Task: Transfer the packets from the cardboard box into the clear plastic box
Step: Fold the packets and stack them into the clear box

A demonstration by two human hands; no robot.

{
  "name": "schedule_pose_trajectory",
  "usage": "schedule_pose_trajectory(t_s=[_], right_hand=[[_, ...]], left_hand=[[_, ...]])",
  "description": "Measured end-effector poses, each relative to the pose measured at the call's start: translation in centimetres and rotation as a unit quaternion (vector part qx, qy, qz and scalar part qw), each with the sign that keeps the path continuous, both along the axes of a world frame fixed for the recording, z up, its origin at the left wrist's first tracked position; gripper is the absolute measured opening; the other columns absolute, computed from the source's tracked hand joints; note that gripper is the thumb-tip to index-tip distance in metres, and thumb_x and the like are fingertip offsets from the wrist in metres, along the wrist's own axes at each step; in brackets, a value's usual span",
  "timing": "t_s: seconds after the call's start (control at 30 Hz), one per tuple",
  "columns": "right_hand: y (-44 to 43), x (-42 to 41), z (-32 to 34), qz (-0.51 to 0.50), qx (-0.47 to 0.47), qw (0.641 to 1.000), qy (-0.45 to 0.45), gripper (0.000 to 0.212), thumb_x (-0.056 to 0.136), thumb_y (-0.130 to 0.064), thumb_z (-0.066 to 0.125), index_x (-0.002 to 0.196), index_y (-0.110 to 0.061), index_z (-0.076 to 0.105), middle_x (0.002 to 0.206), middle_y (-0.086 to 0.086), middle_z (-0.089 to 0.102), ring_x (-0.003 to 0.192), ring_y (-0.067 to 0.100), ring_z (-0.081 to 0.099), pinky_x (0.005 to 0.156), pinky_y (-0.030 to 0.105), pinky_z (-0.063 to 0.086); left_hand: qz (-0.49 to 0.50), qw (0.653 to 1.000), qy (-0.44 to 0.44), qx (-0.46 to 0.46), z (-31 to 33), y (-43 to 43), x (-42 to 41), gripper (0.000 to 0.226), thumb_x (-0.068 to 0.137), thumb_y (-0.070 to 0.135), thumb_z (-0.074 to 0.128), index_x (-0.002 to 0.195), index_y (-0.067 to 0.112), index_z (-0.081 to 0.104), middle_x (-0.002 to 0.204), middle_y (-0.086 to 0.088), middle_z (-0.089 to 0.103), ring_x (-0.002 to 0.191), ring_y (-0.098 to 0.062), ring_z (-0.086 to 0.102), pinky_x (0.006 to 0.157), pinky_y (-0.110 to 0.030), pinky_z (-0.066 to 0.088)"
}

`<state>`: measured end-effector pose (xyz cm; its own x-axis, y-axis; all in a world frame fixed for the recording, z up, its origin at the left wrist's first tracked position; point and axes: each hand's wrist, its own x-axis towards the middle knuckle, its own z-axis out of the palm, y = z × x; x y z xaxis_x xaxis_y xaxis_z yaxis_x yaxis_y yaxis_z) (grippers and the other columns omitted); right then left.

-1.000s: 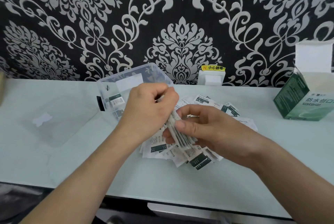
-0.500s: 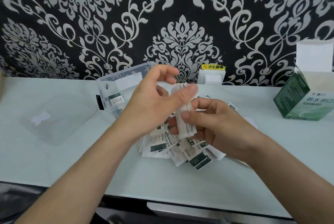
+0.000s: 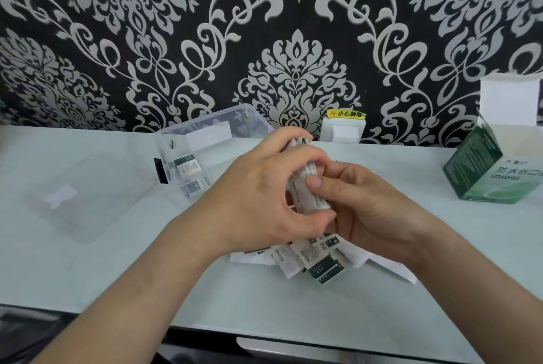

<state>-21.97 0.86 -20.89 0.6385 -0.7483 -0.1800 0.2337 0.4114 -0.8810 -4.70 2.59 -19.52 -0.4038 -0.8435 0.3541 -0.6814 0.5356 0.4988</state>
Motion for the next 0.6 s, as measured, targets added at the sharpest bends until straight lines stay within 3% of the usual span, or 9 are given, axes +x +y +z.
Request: schedule_pose_trajectory(t_s=[0.1, 0.17, 0.23, 0.27, 0.33, 0.4, 0.47, 0.53, 0.6], right_hand=[[-0.8, 0.8, 1.2, 0.011, -0.028, 0.999, 0.022, 0.049, 0.081, -0.017, 0.071, 0.118, 0.009, 0.053, 0.092, 0.016, 0.072, 0.08, 0.022, 0.071, 0.065, 0.028, 0.058], [-1.6, 1.5, 2.2, 0.017, -0.054, 0.997, 0.049, 0.049, 0.08, -0.018, 0.072, 0.114, 0.012, 0.052, 0.095, 0.02, 0.071, 0.081, 0.024, 0.071, 0.065, 0.03, 0.059], [-2.7, 2.8, 3.5, 0.021, -0.096, 0.991, 0.095, 0.038, 0.076, -0.021, 0.075, 0.099, 0.003, 0.057, 0.092, 0.018, 0.073, 0.078, 0.025, 0.069, 0.066, 0.03, 0.057], [-3.1, 3.3, 4.3, 0.017, -0.123, 0.984, 0.124, 0.031, 0.075, -0.021, 0.076, 0.092, -0.002, 0.058, 0.09, 0.016, 0.074, 0.076, 0.025, 0.069, 0.065, 0.027, 0.056], [-4.4, 5.0, 5.7, 0.003, -0.179, 0.966, 0.188, 0.02, 0.077, -0.019, 0.074, 0.083, -0.011, 0.057, 0.088, 0.014, 0.075, 0.076, 0.022, 0.071, 0.061, 0.021, 0.054], [-6.0, 6.6, 6.5, -0.012, -0.226, 0.942, 0.246, 0.019, 0.081, -0.016, 0.075, 0.084, -0.012, 0.057, 0.09, 0.016, 0.075, 0.076, 0.021, 0.072, 0.059, 0.02, 0.054], [-7.5, 8.8, 6.6, -0.011, -0.263, 0.916, 0.303, 0.02, 0.081, -0.017, 0.077, 0.086, -0.01, 0.06, 0.087, 0.017, 0.075, 0.074, 0.021, 0.073, 0.059, 0.021, 0.054], [-8.7, 11.0, 5.9, 0.015, -0.289, 0.887, 0.36, 0.02, 0.081, -0.018, 0.078, 0.083, -0.012, 0.059, 0.081, 0.014, 0.074, 0.067, 0.018, 0.072, 0.06, 0.022, 0.054], [-9.5, 13.2, 5.0, 0.059, -0.313, 0.844, 0.431, 0.021, 0.081, -0.019, 0.077, 0.083, -0.013, 0.057, 0.078, 0.009, 0.071, 0.062, 0.014, 0.07, 0.06, 0.024, 0.056]], left_hand=[[-0.004, 1.0, 0.026, -0.013, 0.6, -0.4, 0.9, 0.055, 0.066, 0.059, 0.068, 0.115, 0.035, 0.057, 0.13, 0.015, 0.041, 0.113, -0.005, 0.052, 0.093, -0.029, 0.046], [-0.012, 0.999, 0.045, -0.01, 1.1, -0.8, 1.9, 0.063, 0.065, 0.062, 0.069, 0.121, 0.035, 0.055, 0.13, 0.017, 0.041, 0.119, -0.003, 0.048, 0.097, -0.025, 0.043], [0.004, 0.996, 0.083, 0.023, 1.8, -1.4, 3.8, 0.072, 0.066, 0.065, 0.07, 0.129, 0.037, 0.049, 0.134, 0.02, 0.041, 0.124, 0.002, 0.043, 0.102, -0.023, 0.04], [0.033, 0.993, 0.112, 0.032, 2.1, -1.8, 4.8, 0.068, 0.069, 0.064, 0.067, 0.13, 0.039, 0.049, 0.132, 0.022, 0.043, 0.122, 0.005, 0.044, 0.099, -0.024, 0.042], [0.124, 0.979, 0.159, -0.009, 2.3, -2.7, 7.7, 0.04, 0.085, 0.055, 0.055, 0.12, 0.036, 0.059, 0.117, 0.019, 0.053, 0.105, 0.006, 0.05, 0.085, -0.021, 0.043], [0.238, 0.962, 0.123, -0.051, 1.6, -3.7, 10.7, 0.023, 0.097, 0.043, 0.047, 0.101, 0.035, 0.068, 0.105, 0.012, 0.057, 0.102, -0.002, 0.05, 0.086, -0.021, 0.039], [0.287, 0.955, 0.072, -0.006, 0.1, -4.6, 13.1, 0.024, 0.099, 0.038, 0.045, 0.091, 0.039, 0.068, 0.102, 0.008, 0.058, 0.112, -0.012, 0.049, 0.1, -0.035, 0.035], [0.297, 0.95, 0.041, 0.084, -1.4, -5.1, 14.0, 0.023, 0.098, 0.035, 0.047, 0.095, 0.037, 0.069, 0.109, 0.006, 0.06, 0.118, -0.016, 0.048, 0.107, -0.042, 0.032], [0.306, 0.942, 0.026, 0.134, -2.4, -5.3, 14.3, 0.019, 0.094, 0.032, 0.051, 0.099, 0.036, 0.068, 0.119, 0.003, 0.059, 0.116, -0.018, 0.049, 0.101, -0.034, 0.036]])
